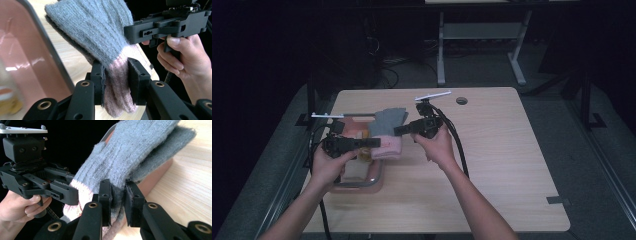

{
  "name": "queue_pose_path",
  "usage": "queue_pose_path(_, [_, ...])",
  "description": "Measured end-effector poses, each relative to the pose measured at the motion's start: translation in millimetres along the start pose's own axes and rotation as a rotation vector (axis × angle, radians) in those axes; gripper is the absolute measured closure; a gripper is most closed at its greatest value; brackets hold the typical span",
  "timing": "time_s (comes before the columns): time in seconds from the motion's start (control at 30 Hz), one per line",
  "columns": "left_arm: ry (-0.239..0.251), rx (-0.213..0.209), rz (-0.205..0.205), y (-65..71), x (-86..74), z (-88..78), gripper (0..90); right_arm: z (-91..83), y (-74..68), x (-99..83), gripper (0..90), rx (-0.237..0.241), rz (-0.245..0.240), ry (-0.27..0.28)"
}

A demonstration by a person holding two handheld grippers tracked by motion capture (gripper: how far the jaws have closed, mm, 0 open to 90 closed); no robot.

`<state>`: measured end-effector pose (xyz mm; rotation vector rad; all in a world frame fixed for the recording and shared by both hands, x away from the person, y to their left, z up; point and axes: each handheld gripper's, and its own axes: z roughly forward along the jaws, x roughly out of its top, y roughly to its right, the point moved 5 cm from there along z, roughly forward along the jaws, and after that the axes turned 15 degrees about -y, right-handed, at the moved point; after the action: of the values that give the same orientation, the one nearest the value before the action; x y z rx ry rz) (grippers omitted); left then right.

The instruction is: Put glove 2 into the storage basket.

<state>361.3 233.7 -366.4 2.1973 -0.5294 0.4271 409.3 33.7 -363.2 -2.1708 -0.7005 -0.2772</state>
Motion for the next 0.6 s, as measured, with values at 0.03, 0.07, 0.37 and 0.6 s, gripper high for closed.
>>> queue_pose_path(0.03, [0.002, 0.001, -0.003, -0.8, -0.4, -1.3, 68.8, 2.5, -1.0, 1.4, 77.0, 0.000, -0.003, -0.002])
queue_pose_path(0.07, [0.003, 0.004, -0.003, -1.9, -1.1, -2.8, 68.8, 3.7, -2.1, 2.1, 76.9, 0.004, -0.002, -0.006])
queue_pose_path(0.37, [0.013, 0.009, -0.027, -9.8, -6.2, -12.7, 68.9, 15.7, -7.6, 10.3, 76.9, 0.010, -0.021, -0.024])
queue_pose_path(0.6, [0.018, 0.021, -0.042, -16.4, -10.6, -18.6, 69.0, 25.6, -8.2, 13.6, 76.8, 0.035, -0.018, -0.041])
